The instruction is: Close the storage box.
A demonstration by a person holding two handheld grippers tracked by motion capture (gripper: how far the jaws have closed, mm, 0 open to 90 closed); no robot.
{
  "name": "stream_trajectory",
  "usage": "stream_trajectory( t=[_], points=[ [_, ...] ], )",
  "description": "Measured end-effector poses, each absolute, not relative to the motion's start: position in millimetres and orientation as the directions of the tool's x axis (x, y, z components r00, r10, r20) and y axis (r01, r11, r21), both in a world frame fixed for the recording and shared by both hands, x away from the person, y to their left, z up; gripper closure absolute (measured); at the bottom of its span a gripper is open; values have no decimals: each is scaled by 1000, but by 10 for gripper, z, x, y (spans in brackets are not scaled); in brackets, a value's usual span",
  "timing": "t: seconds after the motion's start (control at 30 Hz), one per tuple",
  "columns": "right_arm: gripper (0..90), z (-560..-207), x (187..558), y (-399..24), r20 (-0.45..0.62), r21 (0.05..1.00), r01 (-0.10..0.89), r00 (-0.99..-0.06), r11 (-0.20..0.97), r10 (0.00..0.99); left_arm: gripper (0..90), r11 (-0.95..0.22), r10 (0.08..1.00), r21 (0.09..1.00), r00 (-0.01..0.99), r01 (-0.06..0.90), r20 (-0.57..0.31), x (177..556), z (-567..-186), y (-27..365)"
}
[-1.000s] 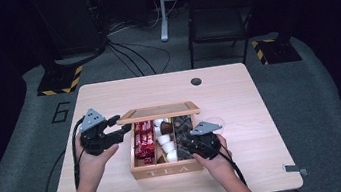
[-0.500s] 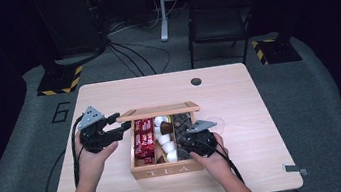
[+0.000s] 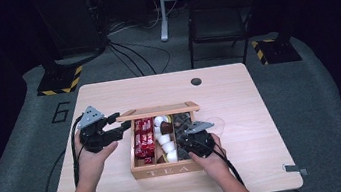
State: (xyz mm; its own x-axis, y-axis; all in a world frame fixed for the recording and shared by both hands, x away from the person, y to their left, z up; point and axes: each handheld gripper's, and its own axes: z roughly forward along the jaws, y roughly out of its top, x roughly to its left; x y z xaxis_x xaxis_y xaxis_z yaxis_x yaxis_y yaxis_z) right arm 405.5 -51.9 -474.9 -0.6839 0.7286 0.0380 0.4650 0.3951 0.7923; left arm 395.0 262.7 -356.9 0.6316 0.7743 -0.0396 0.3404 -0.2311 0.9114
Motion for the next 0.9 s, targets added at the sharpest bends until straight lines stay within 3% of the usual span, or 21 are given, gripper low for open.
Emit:
stream_trajectory(
  t=[0.23,0.9],
  points=[
    [896,-4759,4047,-519,26,786,459,-693,414,720,473,-233,773,911,633,341,-39,3944,-3573,2627],
    [900,-4589,3932,-618,15,835,401,-701,377,713,472,-236,777,909,628,344,-36,3918,-3590,2618]
  ],
)
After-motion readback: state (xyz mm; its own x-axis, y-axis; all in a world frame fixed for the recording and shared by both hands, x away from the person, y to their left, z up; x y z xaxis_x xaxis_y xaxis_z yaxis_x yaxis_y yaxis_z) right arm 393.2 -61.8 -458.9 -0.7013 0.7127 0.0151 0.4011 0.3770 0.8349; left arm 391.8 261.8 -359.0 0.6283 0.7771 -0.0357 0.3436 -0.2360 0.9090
